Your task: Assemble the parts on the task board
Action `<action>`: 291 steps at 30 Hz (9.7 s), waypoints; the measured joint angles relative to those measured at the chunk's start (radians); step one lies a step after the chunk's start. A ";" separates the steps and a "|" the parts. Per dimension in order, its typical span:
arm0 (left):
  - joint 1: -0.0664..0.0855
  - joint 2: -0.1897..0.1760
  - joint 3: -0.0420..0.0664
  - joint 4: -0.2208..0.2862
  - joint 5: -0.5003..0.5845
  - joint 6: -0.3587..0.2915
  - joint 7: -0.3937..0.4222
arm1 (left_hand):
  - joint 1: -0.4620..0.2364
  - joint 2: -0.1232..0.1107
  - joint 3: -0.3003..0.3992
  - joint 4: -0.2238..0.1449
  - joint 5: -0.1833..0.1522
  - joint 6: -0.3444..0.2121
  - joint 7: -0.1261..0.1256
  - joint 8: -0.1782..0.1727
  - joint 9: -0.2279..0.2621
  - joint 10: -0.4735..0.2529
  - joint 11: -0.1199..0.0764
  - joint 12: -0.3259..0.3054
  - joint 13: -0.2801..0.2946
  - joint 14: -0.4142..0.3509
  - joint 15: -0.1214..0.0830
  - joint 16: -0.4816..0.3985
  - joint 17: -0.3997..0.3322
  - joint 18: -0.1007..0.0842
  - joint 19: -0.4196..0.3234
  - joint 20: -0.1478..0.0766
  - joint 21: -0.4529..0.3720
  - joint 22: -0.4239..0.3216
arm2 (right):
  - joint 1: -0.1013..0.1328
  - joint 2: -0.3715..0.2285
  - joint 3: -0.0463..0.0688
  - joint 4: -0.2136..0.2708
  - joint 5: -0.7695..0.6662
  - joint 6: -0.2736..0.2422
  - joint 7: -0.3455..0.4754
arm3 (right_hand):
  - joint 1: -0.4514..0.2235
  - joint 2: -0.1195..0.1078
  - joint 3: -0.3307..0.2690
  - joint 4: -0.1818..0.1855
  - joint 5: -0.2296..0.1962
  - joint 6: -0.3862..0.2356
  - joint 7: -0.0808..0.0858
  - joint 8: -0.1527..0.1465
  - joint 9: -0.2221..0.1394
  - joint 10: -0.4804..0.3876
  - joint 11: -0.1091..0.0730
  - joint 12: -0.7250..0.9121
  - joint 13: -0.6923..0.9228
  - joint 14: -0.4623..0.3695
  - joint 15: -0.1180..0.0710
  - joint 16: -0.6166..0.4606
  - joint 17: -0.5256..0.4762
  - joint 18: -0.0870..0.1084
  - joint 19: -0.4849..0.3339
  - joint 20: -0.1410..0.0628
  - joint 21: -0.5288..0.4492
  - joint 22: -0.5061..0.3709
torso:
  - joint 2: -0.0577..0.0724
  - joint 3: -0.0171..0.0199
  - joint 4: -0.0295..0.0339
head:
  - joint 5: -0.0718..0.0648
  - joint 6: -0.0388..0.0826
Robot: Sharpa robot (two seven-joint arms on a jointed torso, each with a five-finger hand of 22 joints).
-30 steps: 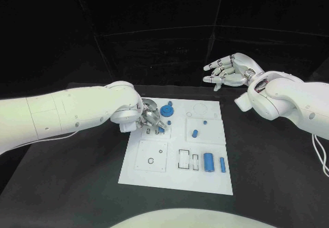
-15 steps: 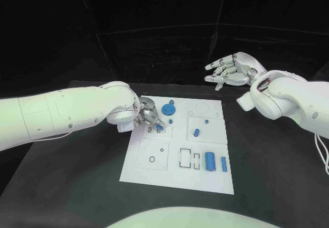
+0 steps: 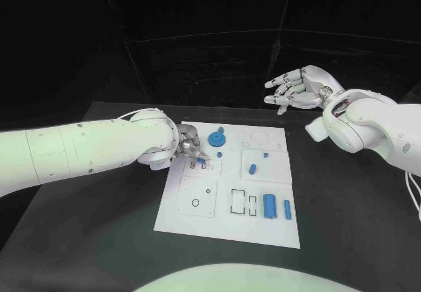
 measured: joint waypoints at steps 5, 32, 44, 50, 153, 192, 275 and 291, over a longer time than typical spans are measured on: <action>-0.005 0.003 0.000 0.004 -0.022 -0.004 -0.001 | -0.003 -0.003 0.008 -0.002 0.000 0.000 0.000 0.000 0.002 0.000 0.000 0.000 0.002 0.000 0.000 0.000 0.000 0.000 0.000 0.000 0.004 0.003 | 0.000 0.000 0.000 -0.001 0.000 0.000 0.001 | 0.000 0.000 0.000 0.000 0.004 0.000 0.000 0.000 0.000 -0.004 -0.004 0.004 0.000 0.000 0.000 0.000 0.000 0.000 0.000 0.000 0.000 0.000 | 0.000 0.0001 -0.0010 | 0.001 0.000; -0.004 0.008 -0.008 0.019 -0.045 0.020 -0.001 | -0.009 -0.001 0.020 0.004 0.015 -0.001 0.002 0.007 0.006 0.007 0.000 0.005 0.003 0.000 0.000 0.000 0.000 0.000 0.000 0.000 0.004 0.008 | 0.000 0.004 0.000 -0.003 0.000 0.003 0.003 | -0.004 0.004 0.000 0.000 0.003 0.000 0.000 0.000 0.000 -0.003 -0.004 0.004 -0.001 0.000 0.000 0.000 0.000 0.000 0.000 0.000 0.000 -0.001 | 0.001 0.0011 -0.0015 | 0.000 -0.007; -0.005 0.005 -0.009 0.022 -0.046 0.027 -0.003 | -0.021 -0.013 0.028 -0.003 0.019 0.003 -0.002 0.012 0.009 0.007 0.000 0.005 0.002 0.000 0.000 0.000 0.000 0.000 0.000 0.000 0.004 0.010 | 0.000 0.004 0.000 -0.005 0.000 0.005 0.003 | -0.004 0.004 0.000 0.000 0.003 0.000 0.000 0.000 0.000 -0.003 -0.004 0.004 -0.001 0.000 0.000 0.000 0.000 0.000 0.000 0.000 0.000 -0.001 | 0.001 0.0012 -0.0014 | -0.002 -0.009; -0.007 0.005 -0.011 0.023 -0.046 0.032 -0.005 | -0.040 -0.027 0.058 -0.033 0.038 0.006 -0.003 0.016 0.016 0.011 -0.004 0.005 -0.002 0.000 0.000 0.000 0.000 0.000 0.000 0.000 0.007 0.012 | 0.000 0.005 0.000 -0.005 0.000 0.005 0.003 | -0.004 0.004 0.000 0.000 0.003 0.000 0.000 0.000 0.000 -0.003 -0.004 0.004 0.000 0.000 0.000 0.000 0.000 0.000 0.000 0.000 0.000 -0.001 | 0.001 0.0012 -0.0013 | -0.001 -0.009; 0.101 0.020 0.074 -0.121 0.016 0.203 -0.045 | -0.062 0.003 -0.512 0.153 0.011 -0.020 0.021 -0.063 -0.054 -0.033 0.022 0.004 -0.066 0.000 0.011 0.000 0.000 -0.009 -0.023 0.009 -0.047 -0.039 | 0.000 0.012 0.000 -0.029 0.000 0.009 0.001 | -0.009 0.009 -0.008 0.008 0.003 -0.004 0.004 0.008 0.000 -0.007 0.000 0.012 -0.006 -0.003 0.004 0.000 -0.001 0.000 0.000 0.000 -0.008 -0.003 | 0.002 0.0014 -0.0017 | -0.002 0.003; 0.049 0.195 0.065 -0.435 0.017 0.329 -0.019 | -0.024 0.064 -0.624 0.160 -0.009 -0.001 0.012 -0.065 -0.100 -0.037 0.027 0.005 -0.067 0.002 0.027 0.000 0.000 -0.009 -0.019 0.019 -0.055 -0.028 | 0.000 0.023 0.000 -0.035 -0.005 0.012 -0.001 | -0.005 0.013 -0.011 0.005 0.008 -0.007 0.000 0.012 0.000 -0.014 0.000 0.020 -0.010 -0.003 0.003 0.000 -0.003 0.000 0.000 0.000 -0.012 -0.003 | 0.000 0.0012 -0.0006 | 0.008 0.001; 0.026 0.020 0.053 -0.163 0.081 0.151 0.041 | 0.054 0.012 0.017 0.006 -0.009 -0.020 0.009 0.019 -0.084 -0.025 0.011 -0.004 -0.070 0.002 0.012 0.000 0.000 -0.009 -0.010 0.010 -0.051 -0.006 | 0.000 0.027 0.000 -0.051 -0.009 0.016 0.000 | 0.003 0.021 -0.014 0.008 0.029 -0.013 0.001 0.020 0.000 -0.014 0.000 0.031 -0.023 -0.003 0.003 0.000 -0.007 0.000 0.000 0.000 -0.015 -0.005 | -0.001 0.0012 0.0011 | 0.012 -0.009; -0.021 -0.055 0.051 -0.025 -0.029 0.091 0.044 | 0.039 -0.004 0.043 -0.015 -0.013 -0.021 0.011 0.030 -0.079 -0.025 0.011 -0.004 -0.072 0.002 0.012 0.000 0.000 -0.009 -0.010 0.010 -0.051 -0.006 | 0.000 0.026 0.000 -0.055 -0.009 0.021 0.000 | 0.003 0.021 -0.014 0.008 0.023 -0.013 0.001 0.020 0.000 -0.014 0.000 0.031 -0.024 -0.003 0.003 0.000 -0.007 0.000 0.000 0.000 -0.015 -0.005 | -0.003 -0.0001 0.0050 | 0.015 -0.011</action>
